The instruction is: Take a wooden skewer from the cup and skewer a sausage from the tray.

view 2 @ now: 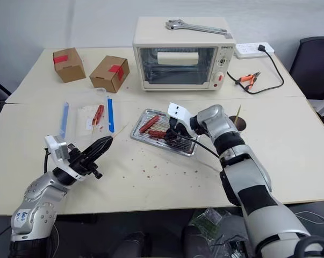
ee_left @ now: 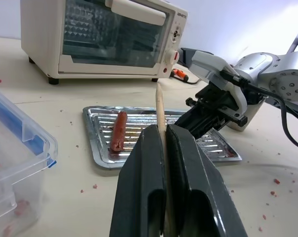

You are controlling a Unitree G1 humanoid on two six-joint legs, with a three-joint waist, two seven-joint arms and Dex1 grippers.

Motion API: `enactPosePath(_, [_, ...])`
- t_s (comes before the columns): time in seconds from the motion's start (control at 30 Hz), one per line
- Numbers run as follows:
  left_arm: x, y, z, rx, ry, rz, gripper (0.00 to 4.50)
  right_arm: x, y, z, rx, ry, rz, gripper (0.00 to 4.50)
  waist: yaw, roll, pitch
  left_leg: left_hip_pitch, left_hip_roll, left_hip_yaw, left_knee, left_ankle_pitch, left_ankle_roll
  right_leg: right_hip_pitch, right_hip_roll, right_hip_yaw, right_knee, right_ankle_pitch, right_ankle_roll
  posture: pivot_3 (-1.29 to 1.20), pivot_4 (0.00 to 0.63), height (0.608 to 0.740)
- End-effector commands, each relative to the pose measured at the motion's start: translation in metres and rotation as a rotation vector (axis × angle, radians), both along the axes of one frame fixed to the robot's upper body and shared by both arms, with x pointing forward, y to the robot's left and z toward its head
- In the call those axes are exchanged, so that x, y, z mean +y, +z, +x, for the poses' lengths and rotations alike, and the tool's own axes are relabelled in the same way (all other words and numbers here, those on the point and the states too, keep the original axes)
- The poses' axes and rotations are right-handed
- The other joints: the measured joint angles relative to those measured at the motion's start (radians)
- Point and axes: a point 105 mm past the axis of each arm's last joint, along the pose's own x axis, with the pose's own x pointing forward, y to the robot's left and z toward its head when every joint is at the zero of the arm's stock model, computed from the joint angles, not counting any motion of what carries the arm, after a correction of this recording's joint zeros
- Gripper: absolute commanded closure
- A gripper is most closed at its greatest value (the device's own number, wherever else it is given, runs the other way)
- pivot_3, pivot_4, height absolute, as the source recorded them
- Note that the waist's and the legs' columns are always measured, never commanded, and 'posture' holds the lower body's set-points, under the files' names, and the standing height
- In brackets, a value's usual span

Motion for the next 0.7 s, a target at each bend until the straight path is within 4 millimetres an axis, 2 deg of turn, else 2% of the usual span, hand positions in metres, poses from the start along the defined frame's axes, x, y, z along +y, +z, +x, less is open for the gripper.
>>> enactPosePath(0.03, [-0.004, 0.005, -0.006, -0.044, -0.068, 0.092, 4.50, -0.007, 0.043, -0.006, -0.150, 0.092, 0.011, 4.30, 0.000, 0.000, 0.000, 0.000, 0.000, 0.000, 0.000, 0.000, 0.000, 0.000, 0.000, 0.000, 0.000, 0.000, 0.000, 0.00, 0.150, 0.740])
enactPosePath(0.1, [-0.007, 0.003, -0.010, -0.040, -0.149, 0.163, 4.50, -0.014, 0.060, -0.017, -0.166, 0.130, 0.038, 4.30, 0.001, 0.000, 0.000, 0.000, 0.000, 0.000, 0.000, 0.000, 0.000, 0.000, 0.000, 0.000, 0.000, 0.000, 0.000, 0.00, 0.150, 0.740])
enactPosePath(0.27, [-0.008, -0.001, -0.019, -0.036, -0.327, 0.316, 4.50, -0.015, 0.076, -0.059, -0.240, 0.323, 0.154, 4.30, 0.000, 0.000, 0.000, 0.000, 0.000, -0.002, -0.002, 0.000, 0.000, 0.001, 0.000, -0.004, -0.002, 0.000, 0.000, 0.00, 0.150, 0.740])
enactPosePath(0.47, [-0.010, 0.013, -0.024, -0.026, -0.496, 0.326, 4.50, -0.028, 0.054, -0.097, -0.283, 0.416, 0.142, 4.30, 0.007, 0.001, 0.000, 0.000, 0.000, -0.001, -0.001, 0.000, 0.000, 0.001, -0.004, -0.010, -0.002, 0.000, 0.000, 0.00, 0.150, 0.740])
enactPosePath(0.7, [-0.018, 0.023, -0.026, -0.004, -0.575, 0.317, 4.50, -0.043, 0.046, -0.105, -0.298, 0.358, 0.138, 4.30, 0.021, 0.001, 0.000, 0.000, 0.000, -0.001, 0.000, 0.000, 0.000, 0.001, -0.004, -0.011, -0.002, 0.000, 0.000, 0.00, 0.150, 0.740])
